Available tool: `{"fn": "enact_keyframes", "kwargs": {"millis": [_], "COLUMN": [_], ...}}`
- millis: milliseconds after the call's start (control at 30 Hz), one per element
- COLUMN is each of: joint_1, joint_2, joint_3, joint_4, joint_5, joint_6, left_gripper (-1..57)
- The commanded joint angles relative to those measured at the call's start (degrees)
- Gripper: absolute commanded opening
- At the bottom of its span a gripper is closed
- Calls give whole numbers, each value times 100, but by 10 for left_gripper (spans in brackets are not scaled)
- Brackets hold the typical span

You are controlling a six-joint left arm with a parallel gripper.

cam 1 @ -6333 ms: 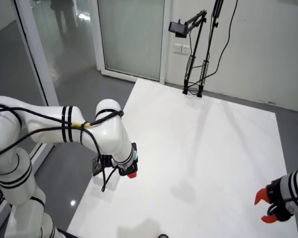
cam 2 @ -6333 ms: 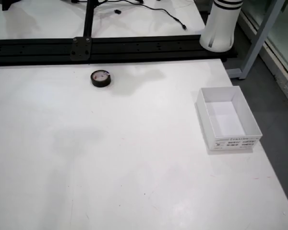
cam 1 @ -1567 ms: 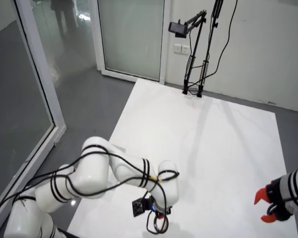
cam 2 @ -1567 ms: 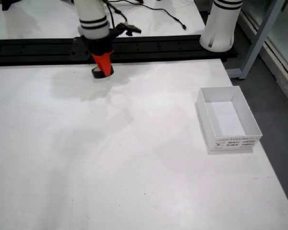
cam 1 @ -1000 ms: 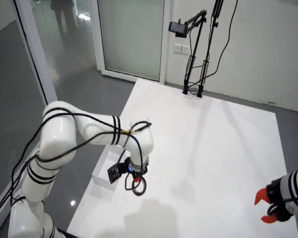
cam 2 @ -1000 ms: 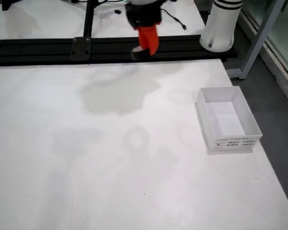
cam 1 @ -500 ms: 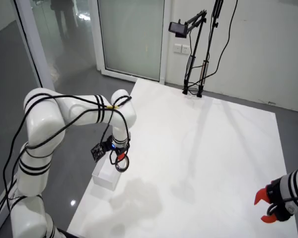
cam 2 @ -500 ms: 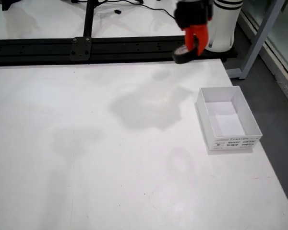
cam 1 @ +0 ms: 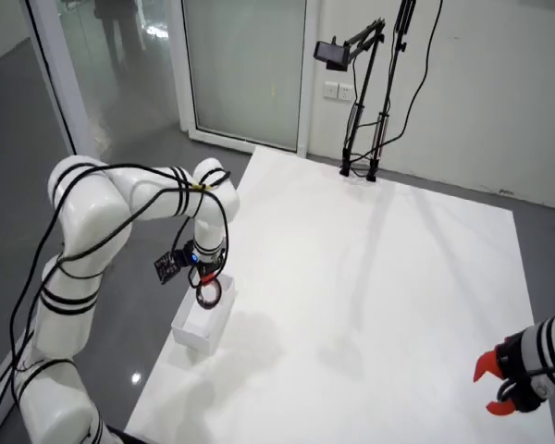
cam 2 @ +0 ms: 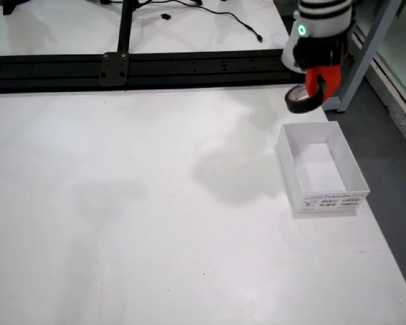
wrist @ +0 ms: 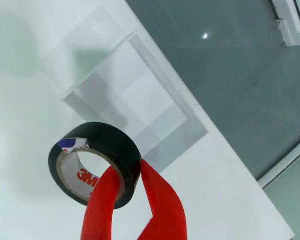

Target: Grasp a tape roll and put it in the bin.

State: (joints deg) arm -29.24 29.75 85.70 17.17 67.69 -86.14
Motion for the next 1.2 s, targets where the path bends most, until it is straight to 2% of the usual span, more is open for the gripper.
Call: {"fn": "enact_keyframes", "kwargs": {"millis": [33, 400, 833, 1100, 1133, 1200], "joint_1": [718, 947, 982, 912, 903, 877], "joint_2": [945, 1499, 1763, 1789, 1789, 1789], "joint_3": [78, 78, 78, 78, 78, 78], "joint_4": [172, 304, 409, 497, 497, 506], "joint_5": [-951, -1575, -2225, -2471, -2471, -2471], "joint_6": [642, 642, 642, 642, 642, 642], "left_gripper": [-9, -9, -9, -8, 0, 61]}}
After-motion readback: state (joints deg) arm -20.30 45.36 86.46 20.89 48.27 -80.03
